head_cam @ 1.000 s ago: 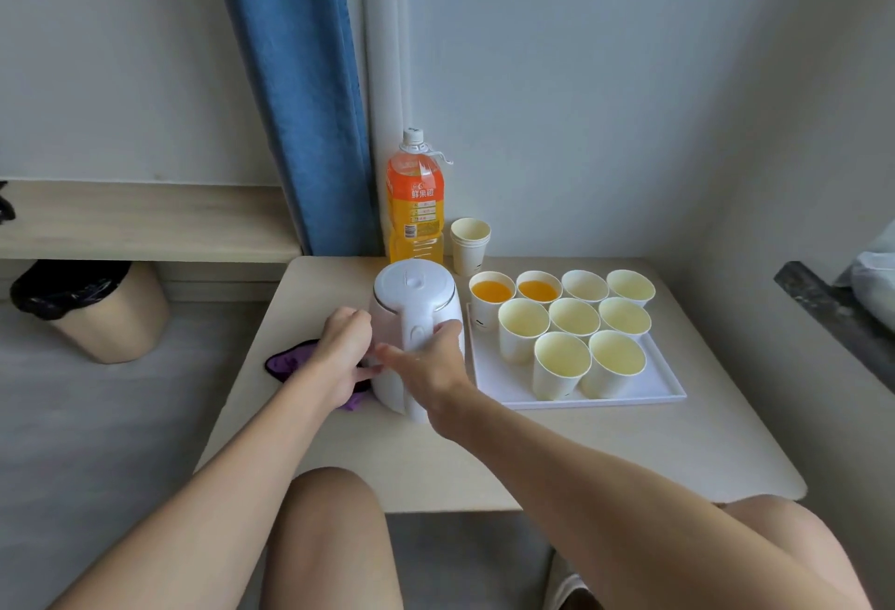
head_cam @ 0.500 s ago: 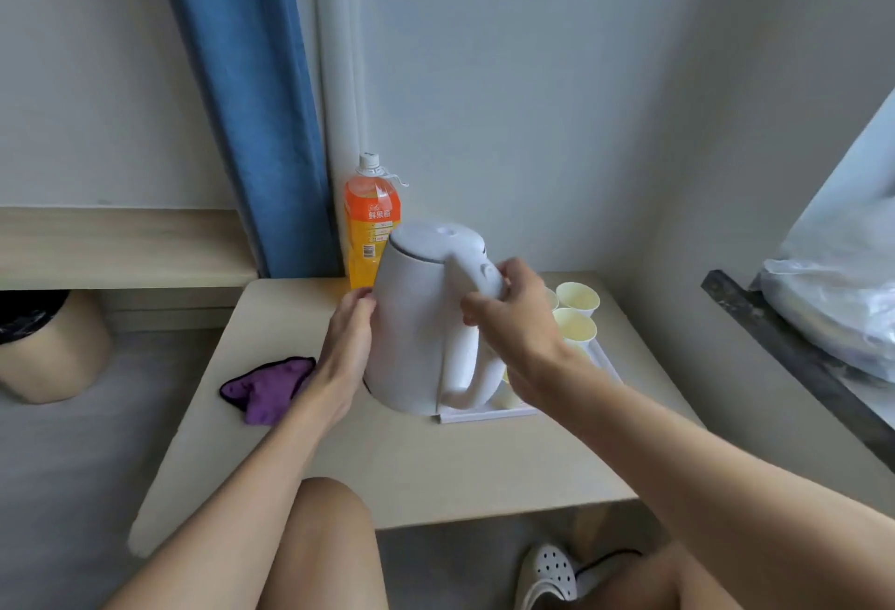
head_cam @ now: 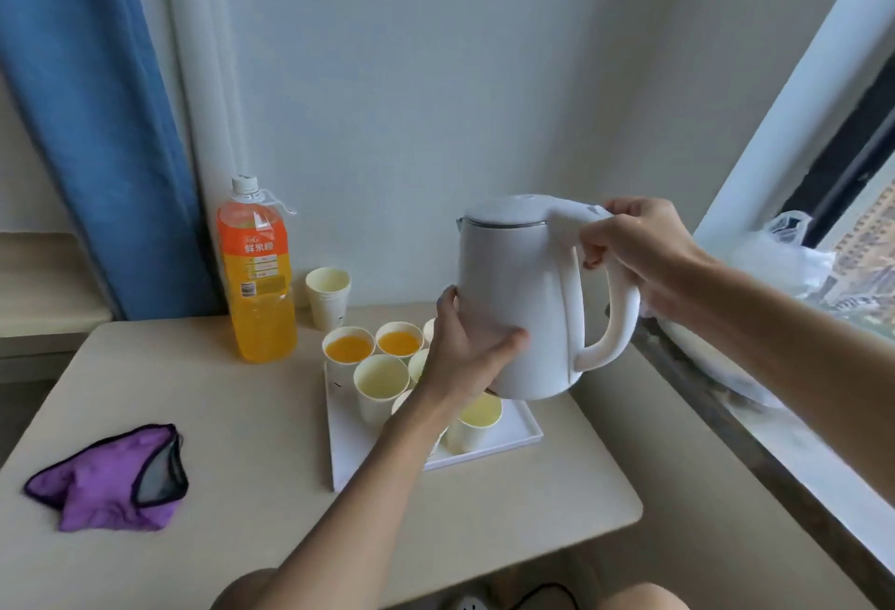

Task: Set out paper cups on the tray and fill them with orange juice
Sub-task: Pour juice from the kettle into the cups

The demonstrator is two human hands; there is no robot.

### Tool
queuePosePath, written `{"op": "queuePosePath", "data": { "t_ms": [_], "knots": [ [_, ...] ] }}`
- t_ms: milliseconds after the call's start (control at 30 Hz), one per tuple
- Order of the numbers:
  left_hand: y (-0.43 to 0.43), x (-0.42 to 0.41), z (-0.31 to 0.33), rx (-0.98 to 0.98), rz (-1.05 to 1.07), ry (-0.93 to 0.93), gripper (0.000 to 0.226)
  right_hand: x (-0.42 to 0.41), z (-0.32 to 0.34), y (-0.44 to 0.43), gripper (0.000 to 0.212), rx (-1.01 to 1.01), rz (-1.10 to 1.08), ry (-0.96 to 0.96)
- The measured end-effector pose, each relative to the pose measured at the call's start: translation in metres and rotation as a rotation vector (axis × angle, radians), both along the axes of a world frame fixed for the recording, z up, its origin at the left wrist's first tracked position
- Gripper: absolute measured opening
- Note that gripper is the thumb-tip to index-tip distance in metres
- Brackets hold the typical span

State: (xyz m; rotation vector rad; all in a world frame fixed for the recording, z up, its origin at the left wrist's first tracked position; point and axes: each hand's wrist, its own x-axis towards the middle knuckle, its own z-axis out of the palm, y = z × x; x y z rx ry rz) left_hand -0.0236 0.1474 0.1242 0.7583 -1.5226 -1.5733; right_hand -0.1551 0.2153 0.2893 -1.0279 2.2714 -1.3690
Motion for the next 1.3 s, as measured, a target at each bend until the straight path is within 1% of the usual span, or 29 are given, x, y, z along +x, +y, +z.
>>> {"op": "queuePosePath", "data": {
  "t_ms": [100, 133, 200, 267, 333, 500, 600, 767, 967, 1133, 1300],
  "knots": [
    [-0.007, -0.037, -0.015, 0.016, -0.004, 0.04, 0.116, -0.027, -0.002, -0.006, 0.026, 0.041, -0.03, 0.037],
    [-0.007, -0.049, -0.021, 0.007, 0.0, 0.063, 0.116, -0.035, -0.003, -0.008, 0.022, 0.056, -0.038, 0.04],
    [-0.006, -0.066, -0.031, -0.013, 0.01, 0.098, 0.108, -0.046, -0.008, -0.011, 0.012, 0.095, -0.038, 0.045],
    [-0.006, -0.077, -0.038, 0.012, -0.011, 0.121, 0.102, -0.057, -0.011, -0.014, 0.014, 0.116, -0.023, 0.06],
    [-0.006, -0.081, -0.04, 0.054, -0.044, 0.146, 0.099, -0.064, -0.013, -0.018, 0.012, 0.127, 0.001, 0.068],
    [-0.001, -0.087, -0.045, 0.135, -0.07, 0.176, 0.089, -0.076, -0.016, -0.03, 0.025, 0.211, 0.09, 0.104],
    [0.0, -0.088, -0.049, 0.166, -0.054, 0.171, 0.088, -0.075, -0.018, -0.037, 0.026, 0.276, 0.161, 0.102],
    [0.001, -0.087, -0.052, 0.181, -0.029, 0.173, 0.079, -0.072, -0.024, -0.047, 0.035, 0.289, 0.214, 0.167],
    [-0.003, -0.081, -0.05, 0.238, -0.035, 0.212, 0.071, -0.065, -0.026, -0.065, 0.036, 0.282, 0.245, 0.243],
    [-0.007, -0.083, -0.055, 0.247, -0.003, 0.181, 0.07, -0.06, -0.028, -0.079, 0.034, 0.291, 0.26, 0.32],
    [-0.007, -0.084, -0.056, 0.292, -0.002, 0.198, 0.068, -0.056, -0.03, -0.088, 0.04, 0.311, 0.249, 0.386]
  ]
}}
